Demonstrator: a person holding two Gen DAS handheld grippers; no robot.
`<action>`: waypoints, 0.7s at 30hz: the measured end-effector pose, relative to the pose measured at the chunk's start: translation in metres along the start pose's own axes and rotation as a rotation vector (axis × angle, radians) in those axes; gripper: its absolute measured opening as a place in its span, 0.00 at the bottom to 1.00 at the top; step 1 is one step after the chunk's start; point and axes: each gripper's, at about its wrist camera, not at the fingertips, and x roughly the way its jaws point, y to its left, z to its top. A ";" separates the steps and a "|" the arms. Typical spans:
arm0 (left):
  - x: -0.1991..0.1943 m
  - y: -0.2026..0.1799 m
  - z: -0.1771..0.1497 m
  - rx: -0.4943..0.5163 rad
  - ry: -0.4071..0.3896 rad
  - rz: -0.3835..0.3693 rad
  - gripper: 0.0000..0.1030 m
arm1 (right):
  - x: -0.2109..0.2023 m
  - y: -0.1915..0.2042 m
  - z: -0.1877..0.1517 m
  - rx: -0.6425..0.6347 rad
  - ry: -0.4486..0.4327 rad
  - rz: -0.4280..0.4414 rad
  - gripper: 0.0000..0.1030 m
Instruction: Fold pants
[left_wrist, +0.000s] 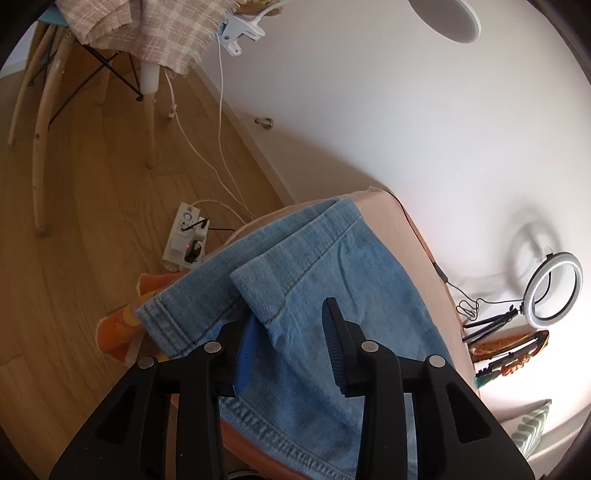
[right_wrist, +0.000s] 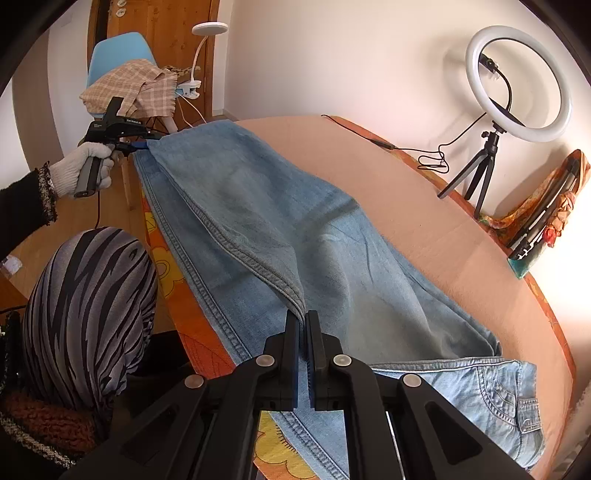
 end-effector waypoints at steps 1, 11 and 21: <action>0.002 0.000 0.002 -0.006 -0.001 0.006 0.32 | 0.000 0.000 0.000 0.001 -0.001 -0.002 0.01; -0.011 -0.008 0.012 0.037 -0.108 -0.016 0.07 | -0.006 0.000 0.014 -0.010 -0.024 -0.052 0.01; -0.020 0.014 0.002 0.043 -0.103 0.039 0.07 | 0.006 0.019 0.004 -0.057 0.031 -0.003 0.01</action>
